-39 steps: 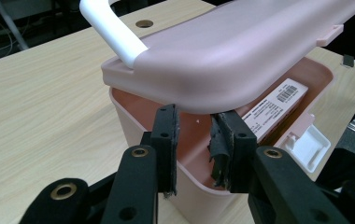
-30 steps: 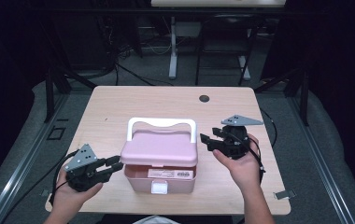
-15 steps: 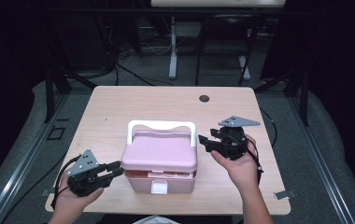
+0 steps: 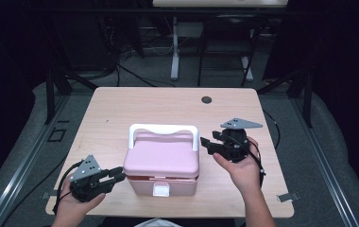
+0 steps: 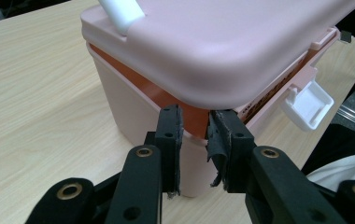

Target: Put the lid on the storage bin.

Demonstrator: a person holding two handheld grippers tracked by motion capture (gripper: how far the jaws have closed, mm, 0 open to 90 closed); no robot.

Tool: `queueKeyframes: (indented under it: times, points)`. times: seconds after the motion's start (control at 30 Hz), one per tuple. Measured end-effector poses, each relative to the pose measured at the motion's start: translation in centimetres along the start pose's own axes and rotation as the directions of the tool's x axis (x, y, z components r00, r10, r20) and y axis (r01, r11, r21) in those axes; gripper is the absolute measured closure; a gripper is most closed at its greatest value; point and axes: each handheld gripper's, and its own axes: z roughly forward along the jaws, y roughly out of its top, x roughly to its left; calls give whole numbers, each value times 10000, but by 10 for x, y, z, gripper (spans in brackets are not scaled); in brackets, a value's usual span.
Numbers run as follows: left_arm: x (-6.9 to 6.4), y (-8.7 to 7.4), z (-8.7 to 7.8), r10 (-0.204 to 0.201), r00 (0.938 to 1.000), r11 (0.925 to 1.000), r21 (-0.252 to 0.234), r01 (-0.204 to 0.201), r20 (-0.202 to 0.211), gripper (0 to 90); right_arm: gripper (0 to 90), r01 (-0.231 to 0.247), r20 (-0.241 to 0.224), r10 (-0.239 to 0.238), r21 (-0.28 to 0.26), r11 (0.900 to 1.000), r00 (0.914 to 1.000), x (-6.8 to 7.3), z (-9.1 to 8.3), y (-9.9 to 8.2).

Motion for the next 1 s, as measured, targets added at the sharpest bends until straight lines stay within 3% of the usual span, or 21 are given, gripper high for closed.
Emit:
queueKeyframes:
  times: [1.0]
  points:
    - [3,-14,0,-245,9997,9994,257,245,-27,731,473,-140,-26,140,-28,9999,9999,-1,1,-1]
